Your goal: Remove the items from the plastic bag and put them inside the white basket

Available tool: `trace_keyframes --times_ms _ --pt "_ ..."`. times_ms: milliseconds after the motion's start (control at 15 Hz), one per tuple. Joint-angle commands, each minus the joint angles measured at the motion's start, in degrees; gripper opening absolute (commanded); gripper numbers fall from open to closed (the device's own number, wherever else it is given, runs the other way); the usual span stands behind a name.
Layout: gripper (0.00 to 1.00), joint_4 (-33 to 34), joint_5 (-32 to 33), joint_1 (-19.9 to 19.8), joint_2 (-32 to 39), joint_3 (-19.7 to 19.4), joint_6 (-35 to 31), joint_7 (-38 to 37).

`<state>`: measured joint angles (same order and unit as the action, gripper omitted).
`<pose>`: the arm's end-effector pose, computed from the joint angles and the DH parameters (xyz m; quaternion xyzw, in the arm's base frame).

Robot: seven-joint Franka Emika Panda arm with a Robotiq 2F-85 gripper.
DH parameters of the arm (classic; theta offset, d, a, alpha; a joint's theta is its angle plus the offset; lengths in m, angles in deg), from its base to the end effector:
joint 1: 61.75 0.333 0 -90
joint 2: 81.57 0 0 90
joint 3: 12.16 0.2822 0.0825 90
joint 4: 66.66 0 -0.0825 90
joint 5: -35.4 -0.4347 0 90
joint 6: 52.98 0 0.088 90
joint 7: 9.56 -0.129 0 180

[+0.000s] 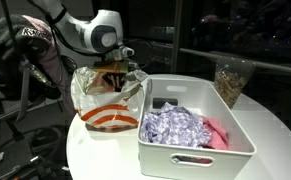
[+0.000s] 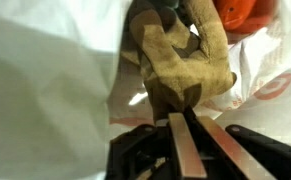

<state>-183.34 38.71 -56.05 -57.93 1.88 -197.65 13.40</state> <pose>0.5911 0.2164 0.1623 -0.9260 -0.3735 -0.0456 0.0292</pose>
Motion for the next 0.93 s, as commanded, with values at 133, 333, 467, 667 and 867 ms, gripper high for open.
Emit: trace_keyframes --times_ms 133,333,467,667,867 --pt "0.04 0.52 -4.00 0.96 -10.54 -0.77 18.20 -8.15" --pt "0.04 1.25 -7.77 0.74 -15.27 -0.71 28.09 -9.37" --pt "0.04 0.90 -9.31 0.86 -18.79 -1.38 31.14 -10.75" --pt "0.04 -0.40 -9.52 1.29 -25.10 -2.03 33.30 -13.51" --pt "0.04 -1.25 -8.08 1.37 -31.28 -2.66 32.98 -17.68"
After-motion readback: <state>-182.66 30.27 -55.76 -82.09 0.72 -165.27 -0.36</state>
